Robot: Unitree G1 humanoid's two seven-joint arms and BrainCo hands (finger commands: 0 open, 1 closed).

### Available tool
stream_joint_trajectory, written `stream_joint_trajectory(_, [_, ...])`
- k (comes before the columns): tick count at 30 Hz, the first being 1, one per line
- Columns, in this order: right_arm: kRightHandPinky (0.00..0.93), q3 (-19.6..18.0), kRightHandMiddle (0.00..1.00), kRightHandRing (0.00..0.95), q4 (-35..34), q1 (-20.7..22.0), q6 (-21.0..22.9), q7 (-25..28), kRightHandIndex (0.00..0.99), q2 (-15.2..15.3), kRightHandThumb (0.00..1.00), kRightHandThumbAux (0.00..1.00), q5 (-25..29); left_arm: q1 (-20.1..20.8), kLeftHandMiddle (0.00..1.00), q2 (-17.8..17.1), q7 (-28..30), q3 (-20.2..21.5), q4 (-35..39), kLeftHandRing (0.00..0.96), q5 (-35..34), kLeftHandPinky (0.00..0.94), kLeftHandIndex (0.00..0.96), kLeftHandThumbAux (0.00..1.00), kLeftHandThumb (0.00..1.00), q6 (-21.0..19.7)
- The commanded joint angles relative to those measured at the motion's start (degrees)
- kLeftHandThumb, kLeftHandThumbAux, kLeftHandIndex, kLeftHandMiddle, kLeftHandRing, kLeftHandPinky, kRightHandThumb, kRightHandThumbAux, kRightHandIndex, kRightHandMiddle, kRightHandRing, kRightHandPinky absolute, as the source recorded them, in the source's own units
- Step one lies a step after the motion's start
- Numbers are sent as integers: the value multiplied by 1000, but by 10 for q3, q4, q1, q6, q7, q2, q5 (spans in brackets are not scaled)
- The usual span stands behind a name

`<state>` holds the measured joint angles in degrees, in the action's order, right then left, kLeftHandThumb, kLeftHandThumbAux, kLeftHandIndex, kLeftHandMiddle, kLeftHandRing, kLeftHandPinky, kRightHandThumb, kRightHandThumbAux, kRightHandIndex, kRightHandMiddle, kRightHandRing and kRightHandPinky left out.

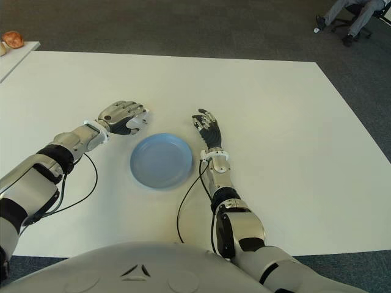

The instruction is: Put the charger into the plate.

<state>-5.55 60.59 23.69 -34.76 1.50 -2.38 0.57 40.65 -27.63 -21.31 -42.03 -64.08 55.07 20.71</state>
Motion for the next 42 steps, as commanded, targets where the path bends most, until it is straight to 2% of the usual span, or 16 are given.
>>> stream_joint_trajectory(1, [216,-2,382,322,21,-34,33,3,209,-8,0,668,6,-19,4,13,15,-16,-22,0,7,0,0,486,0,-2])
stream_joint_trajectory(22, [170,-1,383,312,12,-39,38,3,207,-9,0,653,7,-41,13,6,-3,-27,-28,0,7,8,0,502,0,9])
stream_joint_trajectory(33, [157,1,386,304,7,-40,40,0,209,-5,0,636,3,-65,13,-25,-19,-34,1,0,9,5,0,478,0,18])
stream_joint_trajectory(42, [159,0,384,300,3,-41,43,4,211,-2,0,637,6,-75,21,-45,-19,-35,17,0,9,4,0,508,0,35])
